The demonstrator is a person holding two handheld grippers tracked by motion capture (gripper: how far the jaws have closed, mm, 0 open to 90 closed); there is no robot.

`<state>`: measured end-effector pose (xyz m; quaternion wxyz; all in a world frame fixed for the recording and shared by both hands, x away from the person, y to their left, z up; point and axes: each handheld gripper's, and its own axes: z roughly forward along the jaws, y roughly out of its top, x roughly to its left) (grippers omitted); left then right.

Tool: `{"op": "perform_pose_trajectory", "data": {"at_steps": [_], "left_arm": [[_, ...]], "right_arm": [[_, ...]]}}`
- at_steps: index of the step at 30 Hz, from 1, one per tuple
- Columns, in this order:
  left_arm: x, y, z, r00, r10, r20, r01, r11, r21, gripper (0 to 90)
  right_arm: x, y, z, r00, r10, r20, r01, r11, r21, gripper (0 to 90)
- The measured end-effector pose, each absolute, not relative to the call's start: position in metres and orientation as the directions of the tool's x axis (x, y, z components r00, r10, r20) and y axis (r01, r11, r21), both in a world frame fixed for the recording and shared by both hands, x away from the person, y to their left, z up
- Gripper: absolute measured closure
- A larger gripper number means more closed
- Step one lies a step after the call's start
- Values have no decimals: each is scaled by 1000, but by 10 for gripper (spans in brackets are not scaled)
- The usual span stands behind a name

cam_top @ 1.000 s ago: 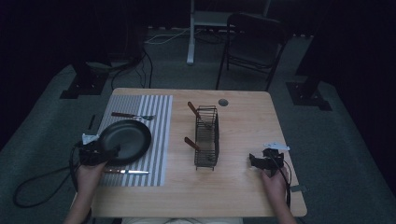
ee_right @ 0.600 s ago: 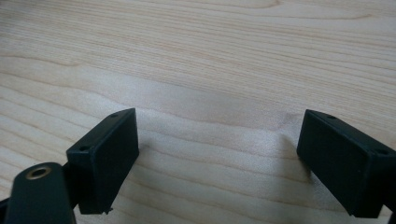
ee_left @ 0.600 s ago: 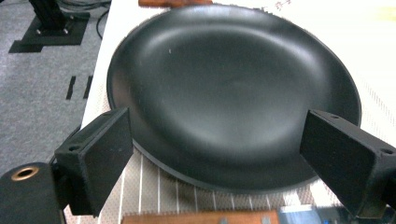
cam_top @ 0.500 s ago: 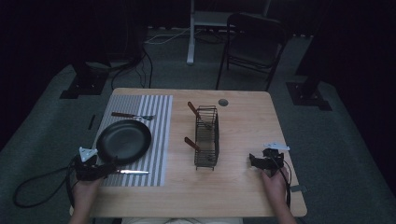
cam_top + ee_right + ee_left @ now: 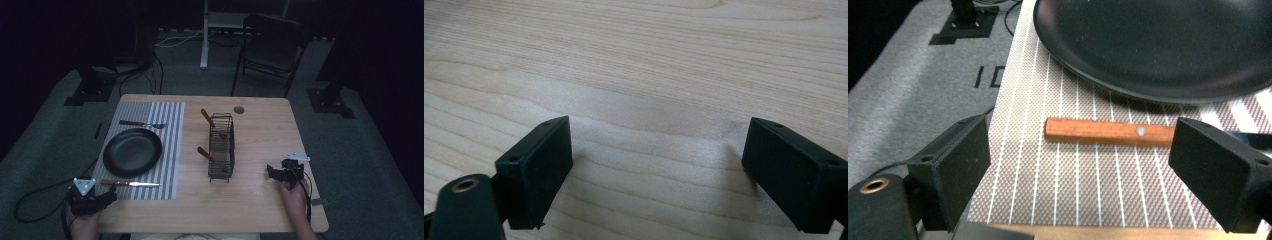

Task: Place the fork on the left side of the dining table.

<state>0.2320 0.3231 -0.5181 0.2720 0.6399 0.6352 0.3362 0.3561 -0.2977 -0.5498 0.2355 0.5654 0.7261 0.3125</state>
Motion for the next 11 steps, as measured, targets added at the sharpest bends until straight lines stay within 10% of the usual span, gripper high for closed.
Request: {"op": "perform_pose_trajectory", "data": {"at_steps": [11], "left_arm": [[230, 316, -522, -55, 989, 137, 634, -71, 770, 98]], "right_arm": [[356, -298, -550, -250, 968, 11, 674, 166, 720, 124]]}}
